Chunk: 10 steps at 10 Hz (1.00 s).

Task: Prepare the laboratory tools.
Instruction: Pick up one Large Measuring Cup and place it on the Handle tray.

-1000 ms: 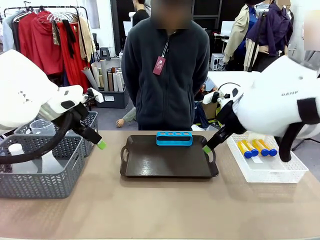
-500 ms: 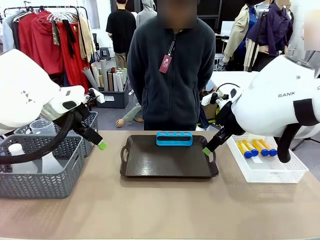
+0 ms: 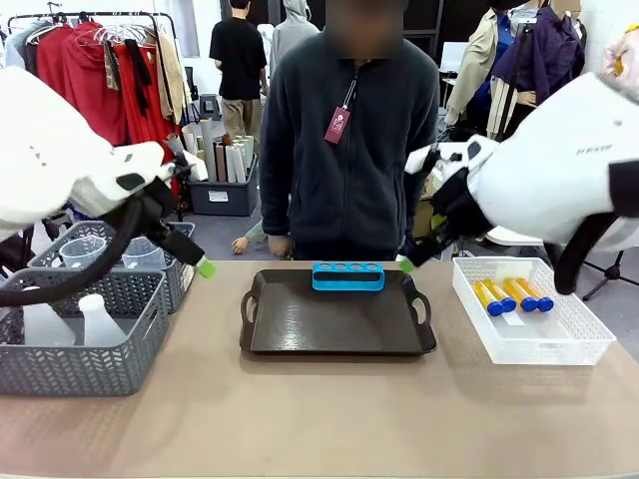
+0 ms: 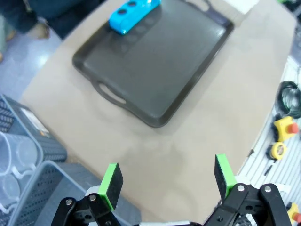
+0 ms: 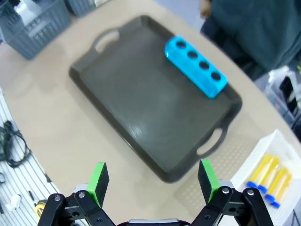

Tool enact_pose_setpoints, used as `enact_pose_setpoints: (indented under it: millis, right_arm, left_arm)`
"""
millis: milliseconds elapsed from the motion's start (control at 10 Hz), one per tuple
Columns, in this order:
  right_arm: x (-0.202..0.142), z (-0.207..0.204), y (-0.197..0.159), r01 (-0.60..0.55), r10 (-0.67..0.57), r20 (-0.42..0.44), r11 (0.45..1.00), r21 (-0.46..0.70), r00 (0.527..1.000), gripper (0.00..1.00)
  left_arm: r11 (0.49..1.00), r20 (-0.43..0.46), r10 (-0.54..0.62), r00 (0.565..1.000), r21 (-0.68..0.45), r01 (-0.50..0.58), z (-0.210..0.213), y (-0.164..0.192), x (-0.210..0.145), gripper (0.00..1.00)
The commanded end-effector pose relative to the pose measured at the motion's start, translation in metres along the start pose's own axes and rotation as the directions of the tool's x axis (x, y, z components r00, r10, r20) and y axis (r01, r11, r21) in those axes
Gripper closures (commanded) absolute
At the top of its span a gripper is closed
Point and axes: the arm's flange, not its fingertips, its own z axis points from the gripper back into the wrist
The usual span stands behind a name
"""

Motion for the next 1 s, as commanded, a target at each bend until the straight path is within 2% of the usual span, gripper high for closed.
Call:
enact_pose_setpoints:
  millis: [0, 200, 500, 700, 900]
  right_arm:
    - [0.014, 0.030, -0.011, -0.042, 0.030, 0.100, 0.992, 0.121, 0.995, 0.00]
    - [0.025, 0.061, -0.023, -0.037, 0.019, 0.141, 0.992, 0.124, 0.990, 0.00]
    - [0.030, 0.095, -0.053, -0.018, 0.002, 0.132, 0.993, 0.117, 0.991, 0.00]
    - [0.031, 0.121, -0.080, 0.018, -0.029, 0.128, 0.996, 0.088, 0.991, 0.00]
    - [0.031, 0.140, -0.102, 0.010, -0.019, 0.090, 0.994, 0.105, 0.996, 0.00]
  left_arm:
    - [0.995, 0.058, -0.070, 0.996, -0.068, 0.073, 0.026, 0.011, 0.011, 0.00]
    - [0.989, 0.120, -0.145, 0.982, -0.015, 0.148, 0.059, 0.012, 0.024, 0.00]
    - [0.977, 0.166, -0.212, 0.963, 0.036, 0.209, 0.098, 0.029, 0.043, 0.00]
    - [0.972, 0.174, -0.235, 0.956, 0.071, 0.226, 0.119, 0.036, 0.057, 0.00]
    - [0.976, 0.170, -0.213, 0.962, 0.072, 0.203, 0.125, 0.042, 0.069, 0.00]
